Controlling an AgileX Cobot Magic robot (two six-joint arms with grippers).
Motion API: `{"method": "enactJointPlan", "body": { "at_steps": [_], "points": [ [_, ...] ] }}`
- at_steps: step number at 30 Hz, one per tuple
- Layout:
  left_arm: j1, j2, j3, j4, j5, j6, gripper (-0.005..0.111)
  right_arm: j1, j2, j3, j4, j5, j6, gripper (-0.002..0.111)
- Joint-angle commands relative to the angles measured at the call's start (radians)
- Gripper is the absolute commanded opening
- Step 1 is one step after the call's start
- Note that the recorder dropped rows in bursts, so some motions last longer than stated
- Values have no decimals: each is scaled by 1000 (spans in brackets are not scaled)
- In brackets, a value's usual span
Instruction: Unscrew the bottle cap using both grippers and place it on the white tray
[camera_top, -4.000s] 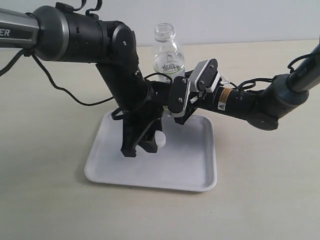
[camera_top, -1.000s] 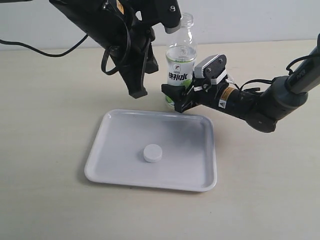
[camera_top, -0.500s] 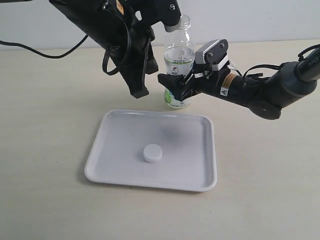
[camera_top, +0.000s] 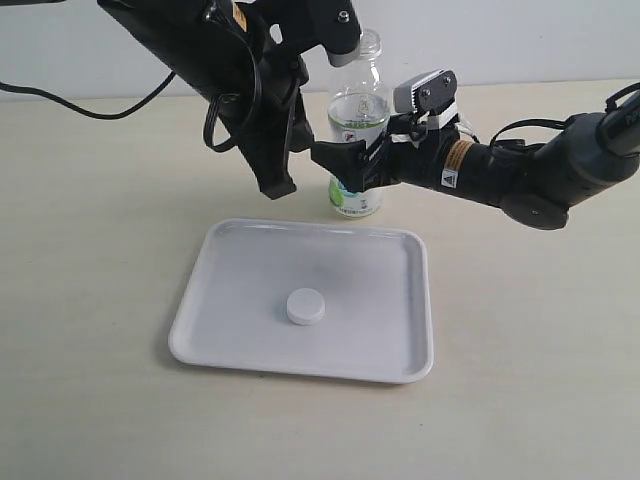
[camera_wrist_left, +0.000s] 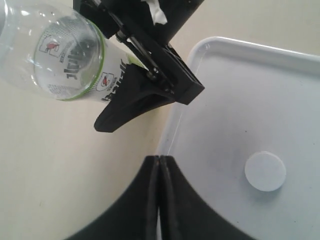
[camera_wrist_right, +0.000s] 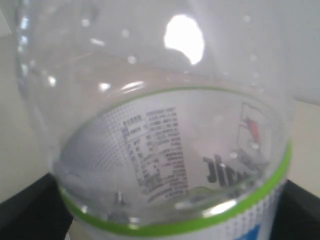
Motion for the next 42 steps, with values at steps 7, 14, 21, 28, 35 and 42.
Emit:
{"method": "enactJointPlan", "body": {
  "at_steps": [7, 14, 21, 28, 35, 42],
  "points": [
    [1, -7, 1, -7, 11, -10, 0, -6, -9, 10, -30, -9, -4, 84],
    [1, -7, 1, -7, 28, -10, 0, -62, -9, 69, -18, -126, -7, 84],
    [1, -7, 1, -7, 26, -10, 0, -82, -9, 83, -99, -172, 3, 84],
    [1, -7, 1, -7, 26, -10, 0, -104, -9, 91, -211, -188, 66, 84],
    [1, -7, 1, -7, 26, -10, 0, -186, -9, 91, -339, -188, 119, 84],
    [1, -7, 1, -7, 26, -10, 0, -273, -11, 91, -459, -188, 174, 84]
  ]
}}
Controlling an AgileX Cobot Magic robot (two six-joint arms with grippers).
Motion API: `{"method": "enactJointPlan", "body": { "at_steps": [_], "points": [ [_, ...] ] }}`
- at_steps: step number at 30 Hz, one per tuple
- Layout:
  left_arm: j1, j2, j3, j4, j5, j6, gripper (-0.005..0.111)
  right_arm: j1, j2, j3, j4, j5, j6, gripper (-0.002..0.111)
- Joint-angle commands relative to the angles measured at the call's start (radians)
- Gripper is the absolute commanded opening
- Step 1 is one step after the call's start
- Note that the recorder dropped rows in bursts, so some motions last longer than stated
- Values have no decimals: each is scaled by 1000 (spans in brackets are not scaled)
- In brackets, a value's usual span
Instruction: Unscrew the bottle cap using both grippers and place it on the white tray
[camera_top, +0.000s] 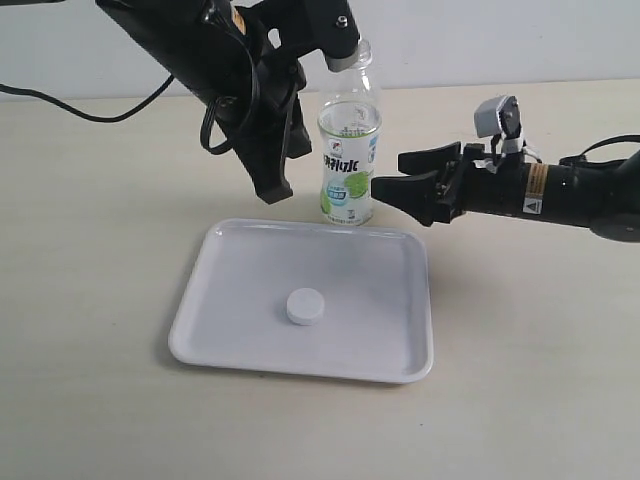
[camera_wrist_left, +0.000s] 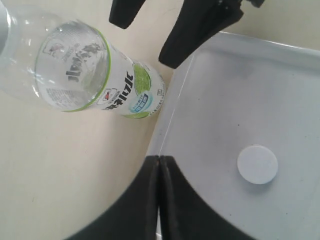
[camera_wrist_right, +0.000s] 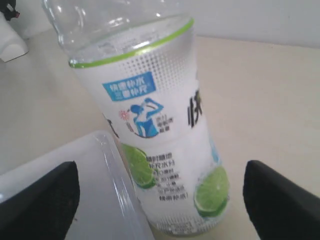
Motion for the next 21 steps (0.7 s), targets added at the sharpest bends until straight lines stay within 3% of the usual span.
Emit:
{"method": "enactJointPlan", "body": {
  "at_steps": [1, 10, 21],
  "points": [
    [1, -7, 1, -7, -2, -8, 0, -54, -14, 5, -67, -11, 35, 84],
    [1, -7, 1, -7, 2, -8, 0, -152, -81, 5, -219, -11, 191, 84],
    [1, -85, 1, -26, 33, -64, 0, -162, -101, 5, -471, -11, 480, 84]
  ]
}}
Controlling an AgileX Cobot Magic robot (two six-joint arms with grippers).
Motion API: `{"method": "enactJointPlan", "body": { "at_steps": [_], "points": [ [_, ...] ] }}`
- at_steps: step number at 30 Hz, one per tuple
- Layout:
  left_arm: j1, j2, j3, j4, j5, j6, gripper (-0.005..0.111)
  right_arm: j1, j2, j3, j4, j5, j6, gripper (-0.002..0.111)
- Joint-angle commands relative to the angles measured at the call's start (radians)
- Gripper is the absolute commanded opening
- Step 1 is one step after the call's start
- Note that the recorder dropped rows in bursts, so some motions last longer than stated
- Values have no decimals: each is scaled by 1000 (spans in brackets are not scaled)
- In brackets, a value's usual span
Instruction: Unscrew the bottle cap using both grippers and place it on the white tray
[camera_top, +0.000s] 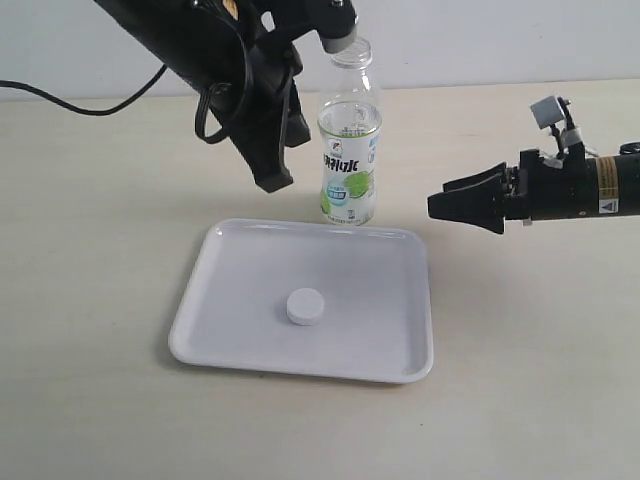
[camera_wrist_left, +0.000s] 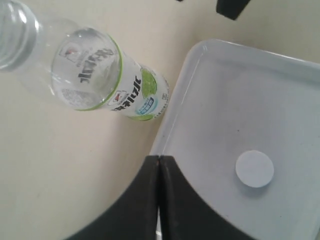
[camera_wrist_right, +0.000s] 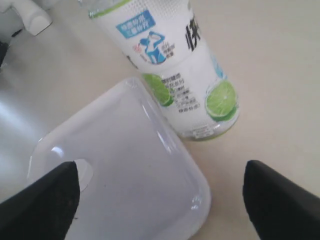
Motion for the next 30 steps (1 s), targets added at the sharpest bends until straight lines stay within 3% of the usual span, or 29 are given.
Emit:
{"method": "enactJointPlan", "body": {
  "at_steps": [1, 18, 19, 21, 25, 30],
  "points": [
    [1, -59, 1, -33, 36, -24, 0, -6, -8, 5, -72, -9, 84, 84],
    [1, -134, 1, -52, 88, -22, 0, -6, -8, 5, -88, -9, 171, 81],
    [5, -145, 1, -50, 88, -22, 0, -6, -8, 5, -79, -9, 171, 76],
    [21, -170, 1, -52, 88, -38, 0, -6, -8, 5, -52, -9, 171, 57],
    [78, -229, 12, -92, 98, -66, 0, -8, -8, 1, -47, -9, 171, 1],
    [169, -347, 150, -251, 22, -2, 0, -8, -8, 1, -47, -9, 238, 0]
  ]
}}
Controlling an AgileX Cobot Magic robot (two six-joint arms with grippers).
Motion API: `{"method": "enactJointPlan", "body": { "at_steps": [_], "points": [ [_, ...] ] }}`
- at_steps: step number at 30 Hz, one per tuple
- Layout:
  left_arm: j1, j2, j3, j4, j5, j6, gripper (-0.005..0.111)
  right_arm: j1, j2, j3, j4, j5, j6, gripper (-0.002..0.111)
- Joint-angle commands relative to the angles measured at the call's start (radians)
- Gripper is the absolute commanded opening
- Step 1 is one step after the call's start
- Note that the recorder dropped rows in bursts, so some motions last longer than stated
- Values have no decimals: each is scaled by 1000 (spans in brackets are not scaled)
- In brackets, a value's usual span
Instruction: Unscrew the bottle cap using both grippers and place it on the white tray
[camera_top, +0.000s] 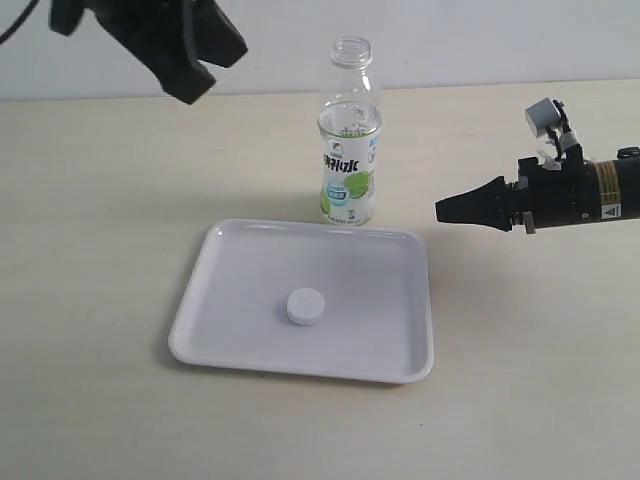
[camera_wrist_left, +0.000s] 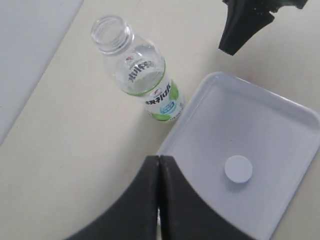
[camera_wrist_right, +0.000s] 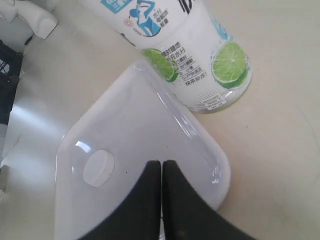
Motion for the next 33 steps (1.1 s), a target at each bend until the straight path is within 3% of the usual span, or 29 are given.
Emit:
{"method": "enactJointPlan", "body": {
  "at_steps": [1, 6, 9, 14, 21, 33],
  "points": [
    [79, -117, 158, -179, -110, 72, 0, -6, -8, 1, 15, -9, 52, 0],
    [138, -275, 414, -408, -329, 186, 0, -6, -47, 49, 90, -9, 48, 0],
    [139, -394, 563, -583, -499, 244, 0, -6, -115, 118, 170, -9, -9, 0],
    [139, -610, 782, -842, -668, 408, 0, -6, -260, 223, 237, 8, -61, 0],
    [139, -937, 1024, -965, -837, 420, 0, -6, -507, 416, 408, 150, -193, 0],
    [139, -1383, 1270, -1038, -892, 341, 0, -4, -863, 697, 627, 155, -416, 0]
  ]
}}
